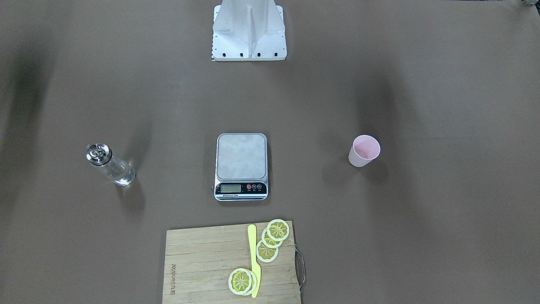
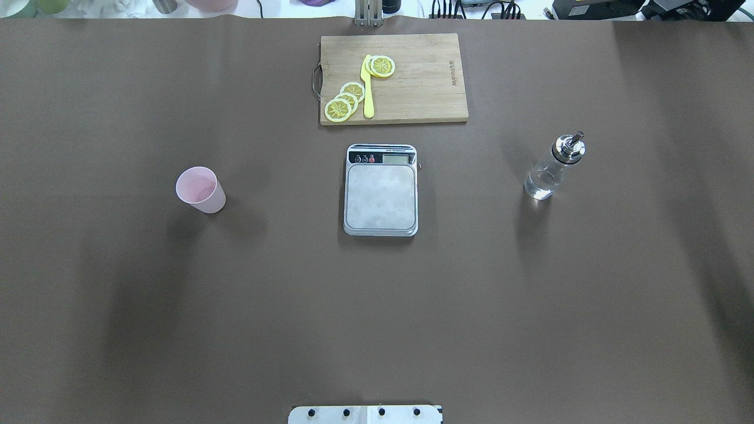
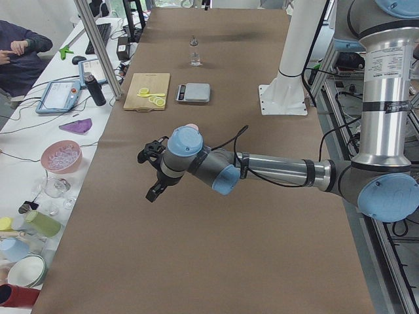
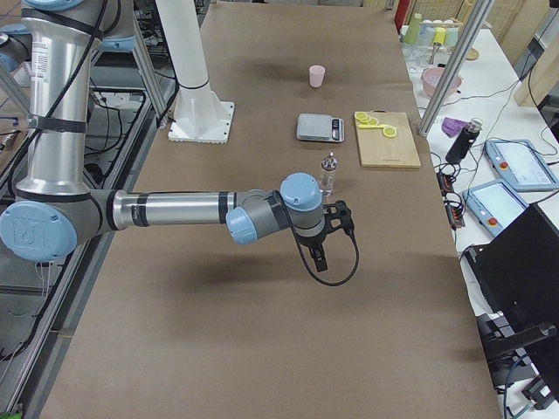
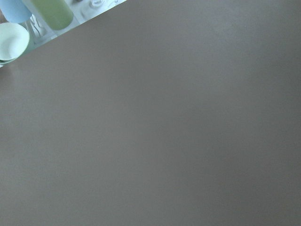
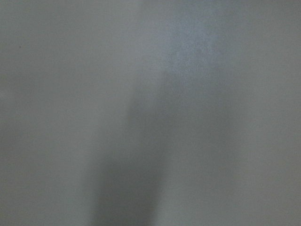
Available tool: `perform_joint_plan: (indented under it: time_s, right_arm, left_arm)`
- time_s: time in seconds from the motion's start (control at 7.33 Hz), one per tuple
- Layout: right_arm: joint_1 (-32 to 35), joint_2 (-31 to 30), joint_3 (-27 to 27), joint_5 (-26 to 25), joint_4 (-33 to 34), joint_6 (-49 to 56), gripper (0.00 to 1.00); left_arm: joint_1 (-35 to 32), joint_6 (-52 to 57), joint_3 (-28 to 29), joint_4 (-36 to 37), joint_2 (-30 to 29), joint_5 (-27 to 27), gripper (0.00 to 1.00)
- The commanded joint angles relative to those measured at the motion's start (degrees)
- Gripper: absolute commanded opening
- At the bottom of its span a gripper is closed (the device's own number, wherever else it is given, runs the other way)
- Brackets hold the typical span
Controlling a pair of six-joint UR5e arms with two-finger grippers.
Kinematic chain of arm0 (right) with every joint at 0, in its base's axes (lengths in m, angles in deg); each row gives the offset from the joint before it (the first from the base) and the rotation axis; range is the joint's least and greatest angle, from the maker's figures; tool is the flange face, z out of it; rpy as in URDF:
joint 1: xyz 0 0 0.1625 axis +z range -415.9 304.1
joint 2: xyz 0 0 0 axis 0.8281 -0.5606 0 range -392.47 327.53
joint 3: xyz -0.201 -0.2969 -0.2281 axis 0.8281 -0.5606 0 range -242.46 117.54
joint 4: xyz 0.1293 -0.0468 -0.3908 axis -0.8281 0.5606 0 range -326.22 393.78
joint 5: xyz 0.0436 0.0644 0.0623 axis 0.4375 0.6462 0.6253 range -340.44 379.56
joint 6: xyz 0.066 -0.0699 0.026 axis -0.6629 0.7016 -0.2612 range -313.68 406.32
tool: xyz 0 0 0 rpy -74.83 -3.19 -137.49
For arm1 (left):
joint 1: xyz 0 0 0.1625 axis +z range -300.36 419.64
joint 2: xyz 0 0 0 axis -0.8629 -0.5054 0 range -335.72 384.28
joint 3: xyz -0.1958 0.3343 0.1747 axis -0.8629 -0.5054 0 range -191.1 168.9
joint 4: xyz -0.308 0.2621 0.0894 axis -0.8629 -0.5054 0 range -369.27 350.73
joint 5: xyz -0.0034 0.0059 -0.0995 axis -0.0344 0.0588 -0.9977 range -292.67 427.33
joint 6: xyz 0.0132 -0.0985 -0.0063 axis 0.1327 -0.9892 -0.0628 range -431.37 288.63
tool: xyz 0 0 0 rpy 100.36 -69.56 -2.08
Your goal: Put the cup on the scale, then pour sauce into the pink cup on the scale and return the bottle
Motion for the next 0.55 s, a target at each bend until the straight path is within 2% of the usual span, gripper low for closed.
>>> perform_joint_plan:
  time_s: [0.0, 0.27, 0.41]
  right_arm:
    - [0.0, -0.2, -1.1, -0.4, -4.2, -0.8, 1.0]
    - [-0.3, 0.3, -3.1, 0.1, -4.3, -5.2, 1.0]
    - [-0.9, 0.7, -2.4, 0.1, -4.5, -10.5, 1.0]
  left_arm:
    - [0.2, -0.5, -0.3, -3.8, -0.6, -0.2, 0.99]
    - [3.1, -9.9, -1.2, -5.9, -0.6, -3.3, 0.99]
    - [7.3, -21.5, -3.1, -5.8, -0.4, -4.1, 0.99]
